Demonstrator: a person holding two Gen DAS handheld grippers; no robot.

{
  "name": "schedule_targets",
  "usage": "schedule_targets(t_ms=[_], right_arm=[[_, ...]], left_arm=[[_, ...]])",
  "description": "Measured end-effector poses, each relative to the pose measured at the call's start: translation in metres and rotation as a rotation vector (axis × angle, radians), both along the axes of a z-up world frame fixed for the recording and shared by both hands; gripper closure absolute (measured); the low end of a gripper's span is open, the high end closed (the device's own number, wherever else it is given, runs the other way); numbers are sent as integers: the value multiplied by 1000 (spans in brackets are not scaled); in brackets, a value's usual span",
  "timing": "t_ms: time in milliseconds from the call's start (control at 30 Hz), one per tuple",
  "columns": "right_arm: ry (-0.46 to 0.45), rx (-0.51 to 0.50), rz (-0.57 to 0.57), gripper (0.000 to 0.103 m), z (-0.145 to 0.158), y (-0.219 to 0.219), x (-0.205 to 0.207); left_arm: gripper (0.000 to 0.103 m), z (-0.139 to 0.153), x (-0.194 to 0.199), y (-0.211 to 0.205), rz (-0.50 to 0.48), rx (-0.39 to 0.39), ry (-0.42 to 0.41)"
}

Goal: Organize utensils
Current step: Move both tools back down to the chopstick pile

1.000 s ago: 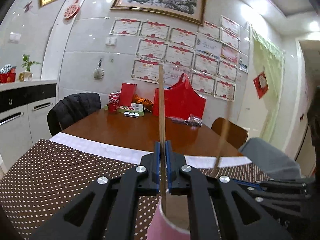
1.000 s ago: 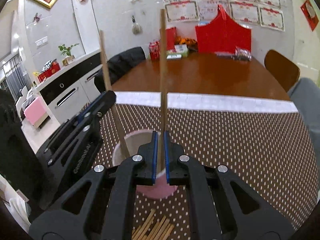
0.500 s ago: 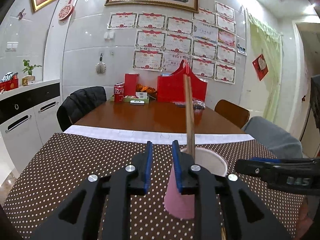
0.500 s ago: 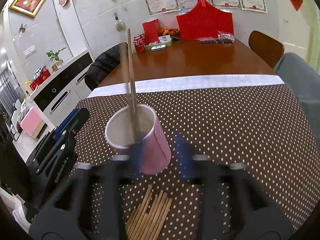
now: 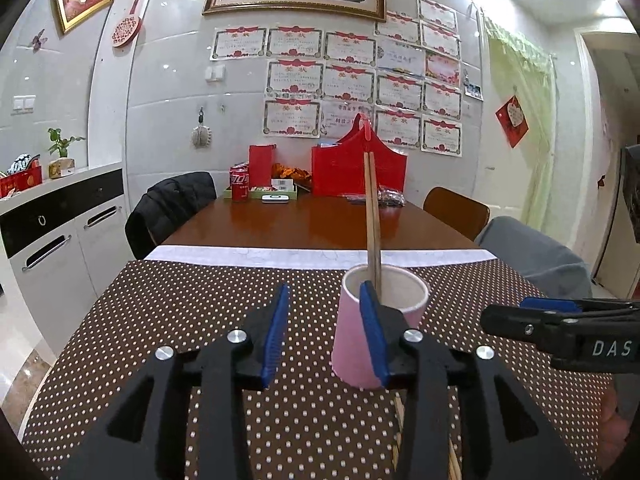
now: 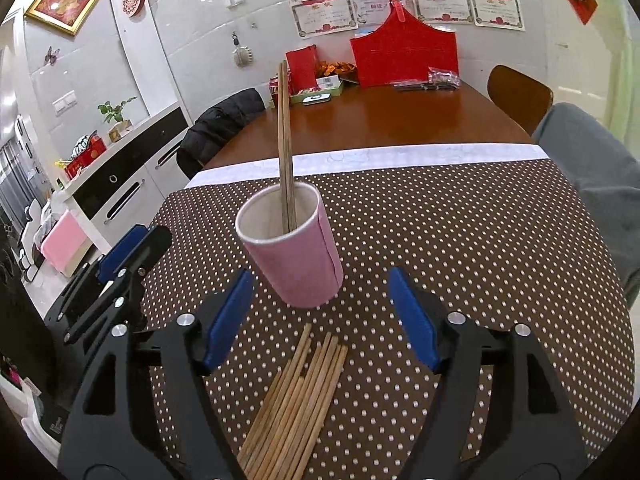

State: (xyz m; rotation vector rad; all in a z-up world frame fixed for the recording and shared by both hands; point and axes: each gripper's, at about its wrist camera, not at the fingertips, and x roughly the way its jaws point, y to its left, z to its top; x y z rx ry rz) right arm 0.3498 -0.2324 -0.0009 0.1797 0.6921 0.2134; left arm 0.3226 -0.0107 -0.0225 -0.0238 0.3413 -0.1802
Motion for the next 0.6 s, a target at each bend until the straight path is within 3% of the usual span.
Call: schedule_targets(t_ms=[267, 600], right_arm=[[38, -30, -26, 24, -14, -6, -26], [223, -75, -55, 23, -74, -2, -32]], left_arm=[[58, -12, -23, 1, -21, 13, 66], [58, -44, -33, 0, -67, 40, 224]])
